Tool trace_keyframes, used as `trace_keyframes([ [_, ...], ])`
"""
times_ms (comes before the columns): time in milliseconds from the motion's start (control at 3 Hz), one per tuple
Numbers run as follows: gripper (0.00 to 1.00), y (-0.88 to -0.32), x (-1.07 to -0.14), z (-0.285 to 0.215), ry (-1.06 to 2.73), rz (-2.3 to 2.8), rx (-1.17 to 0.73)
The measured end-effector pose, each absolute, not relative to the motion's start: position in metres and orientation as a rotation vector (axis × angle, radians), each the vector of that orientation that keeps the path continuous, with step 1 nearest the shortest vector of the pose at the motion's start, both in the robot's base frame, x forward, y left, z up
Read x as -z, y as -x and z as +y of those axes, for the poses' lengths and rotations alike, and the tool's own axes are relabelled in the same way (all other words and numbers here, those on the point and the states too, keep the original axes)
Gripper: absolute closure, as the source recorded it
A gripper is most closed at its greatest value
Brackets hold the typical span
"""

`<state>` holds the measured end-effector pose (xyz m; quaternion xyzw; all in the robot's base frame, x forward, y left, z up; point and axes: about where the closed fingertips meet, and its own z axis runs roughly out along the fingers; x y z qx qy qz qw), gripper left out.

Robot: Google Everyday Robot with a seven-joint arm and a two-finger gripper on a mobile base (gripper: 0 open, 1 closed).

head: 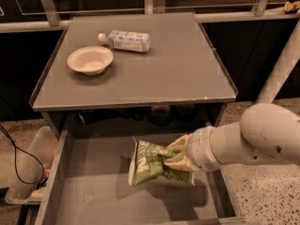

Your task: Pick green jalapeno chip bag from top drawer and place on counter

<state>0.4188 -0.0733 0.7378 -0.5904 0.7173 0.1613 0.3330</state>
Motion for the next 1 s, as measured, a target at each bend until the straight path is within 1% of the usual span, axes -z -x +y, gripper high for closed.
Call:
trace_keyframes([
  [667,1.0,-0.455,-0.841,-0.085,1.602,1.782,-0.324],
  [1000,1.0,-0.497,-0.894,-0.106,1.523,1.758,-0.242],
])
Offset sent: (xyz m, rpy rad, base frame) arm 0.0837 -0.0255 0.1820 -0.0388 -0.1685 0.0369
